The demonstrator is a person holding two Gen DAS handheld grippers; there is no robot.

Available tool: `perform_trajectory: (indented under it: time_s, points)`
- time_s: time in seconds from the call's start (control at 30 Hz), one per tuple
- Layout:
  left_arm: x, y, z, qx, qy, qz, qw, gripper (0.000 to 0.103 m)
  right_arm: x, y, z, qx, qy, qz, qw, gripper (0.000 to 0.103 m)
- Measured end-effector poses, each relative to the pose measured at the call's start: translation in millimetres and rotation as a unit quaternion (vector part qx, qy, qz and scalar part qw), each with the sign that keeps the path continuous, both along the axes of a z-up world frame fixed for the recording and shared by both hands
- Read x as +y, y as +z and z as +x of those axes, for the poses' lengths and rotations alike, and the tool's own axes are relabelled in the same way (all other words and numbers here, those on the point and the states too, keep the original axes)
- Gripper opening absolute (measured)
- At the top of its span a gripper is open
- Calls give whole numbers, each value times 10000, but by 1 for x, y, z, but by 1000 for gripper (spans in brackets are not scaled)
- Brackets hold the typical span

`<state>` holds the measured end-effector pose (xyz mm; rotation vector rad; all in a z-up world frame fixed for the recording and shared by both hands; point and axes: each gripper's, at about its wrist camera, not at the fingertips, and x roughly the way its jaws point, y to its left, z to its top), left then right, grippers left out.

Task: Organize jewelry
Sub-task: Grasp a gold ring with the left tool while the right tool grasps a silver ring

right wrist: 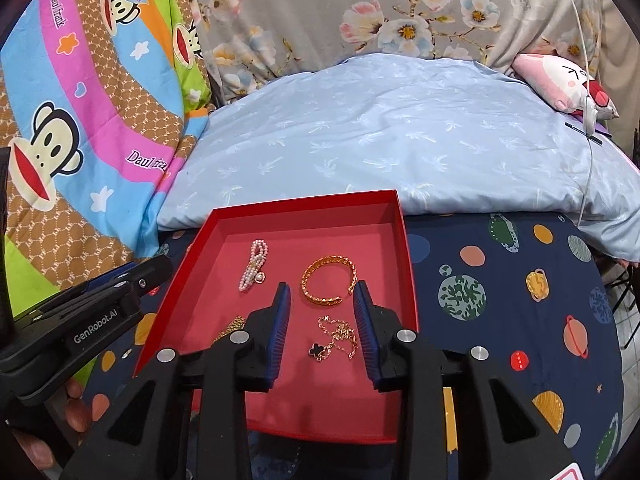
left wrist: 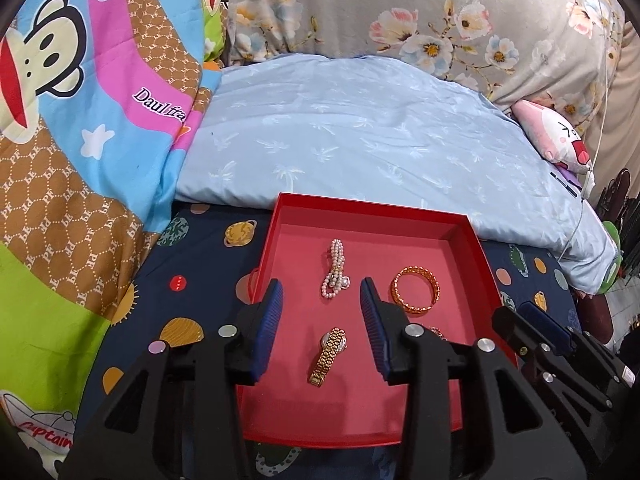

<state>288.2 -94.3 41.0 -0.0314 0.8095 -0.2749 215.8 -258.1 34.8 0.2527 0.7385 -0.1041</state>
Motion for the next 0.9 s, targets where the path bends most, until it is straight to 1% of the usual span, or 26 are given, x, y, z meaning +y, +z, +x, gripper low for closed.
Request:
perform_trajectory:
  time_s: [0.27, 0.43, 0.5, 0.6, 0.67, 0.77, 0.9]
  points:
    - [22, 10, -33, -83, 60, -32, 9999, 39, 6, 5, -44, -103, 0, 218, 9997, 32]
    - [48, 4, -62, 41, 111, -147, 9998, 40, 16, -1, -83, -78, 39, 242, 9997, 32]
    - [56, -1, -73, 92, 114, -115, 9998, 40, 19, -4, -94, -53, 53, 213, 9997, 32]
    - [67, -13, -95, 157, 157, 32, 9997, 40, 22, -9, -114, -3, 9, 152, 9999, 32]
    - [73, -21, -107, 259, 142, 3, 9996, 40, 22, -15, -127, 59, 2, 243, 9997, 32]
    - [78, -38, -125, 491, 103, -53, 9987, 40, 23, -23, -141, 168, 1, 256, 9995, 32]
    - [73, -58, -140, 715, 27, -89, 9974, 40, 23, -34, -156, 289, -19, 355, 9989, 32]
